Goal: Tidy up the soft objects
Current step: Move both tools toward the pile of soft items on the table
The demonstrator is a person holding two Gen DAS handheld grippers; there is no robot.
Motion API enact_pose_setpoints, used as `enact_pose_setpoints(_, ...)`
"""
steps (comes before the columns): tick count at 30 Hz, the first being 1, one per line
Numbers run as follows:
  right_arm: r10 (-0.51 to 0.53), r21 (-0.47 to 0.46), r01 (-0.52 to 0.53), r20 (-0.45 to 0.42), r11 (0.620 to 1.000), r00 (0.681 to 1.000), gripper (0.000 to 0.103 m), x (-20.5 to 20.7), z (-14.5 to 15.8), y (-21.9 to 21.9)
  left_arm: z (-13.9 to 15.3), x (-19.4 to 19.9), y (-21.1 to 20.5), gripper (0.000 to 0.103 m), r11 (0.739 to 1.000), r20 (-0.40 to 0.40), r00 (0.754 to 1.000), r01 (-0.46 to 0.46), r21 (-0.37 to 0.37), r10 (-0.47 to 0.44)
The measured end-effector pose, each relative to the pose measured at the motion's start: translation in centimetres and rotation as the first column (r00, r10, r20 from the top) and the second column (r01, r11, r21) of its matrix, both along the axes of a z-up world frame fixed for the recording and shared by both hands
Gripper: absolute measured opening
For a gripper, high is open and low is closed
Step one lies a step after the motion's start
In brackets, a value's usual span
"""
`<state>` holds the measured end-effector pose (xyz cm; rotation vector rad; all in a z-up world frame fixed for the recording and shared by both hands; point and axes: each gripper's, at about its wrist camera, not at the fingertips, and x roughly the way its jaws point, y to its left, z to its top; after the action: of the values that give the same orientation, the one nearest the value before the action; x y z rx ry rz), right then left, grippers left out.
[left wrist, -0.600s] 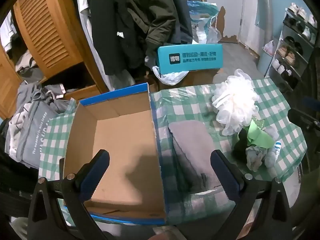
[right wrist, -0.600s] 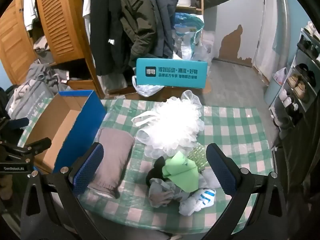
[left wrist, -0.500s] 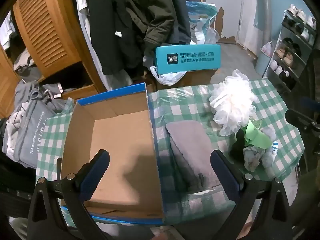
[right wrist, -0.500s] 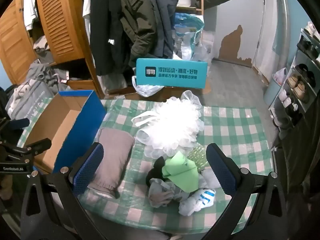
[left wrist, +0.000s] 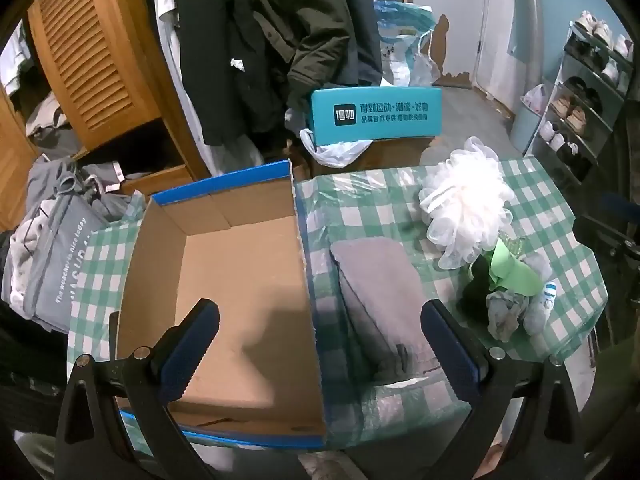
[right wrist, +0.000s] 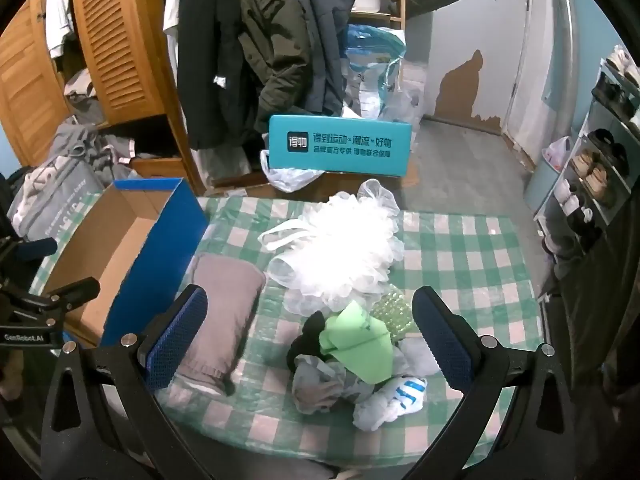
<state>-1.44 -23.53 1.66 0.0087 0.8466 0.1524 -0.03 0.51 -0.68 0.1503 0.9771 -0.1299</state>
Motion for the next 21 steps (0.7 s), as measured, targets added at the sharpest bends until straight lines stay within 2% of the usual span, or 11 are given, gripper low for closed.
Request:
enact_pose_setpoints(8, -0.02, 0.003, 0.02, -0.009, 1.0, 1.0, 0.101, 0.0, -0.9, -1.9, -0.4, -0.1, -0.4, 0.102, 1.0, -0.019, 1.0, 0.008, -0.013, -0.008)
enact_pose_setpoints(21, -0.037, -0.002, 0.037, -0.024, 0.999, 0.999, 0.101, -0.4, -0.8, -1.5, -0.7, -0.2, -1.1, 0.102, 1.0, -0.031, 0.999, 0.023, 0.0, -0.023)
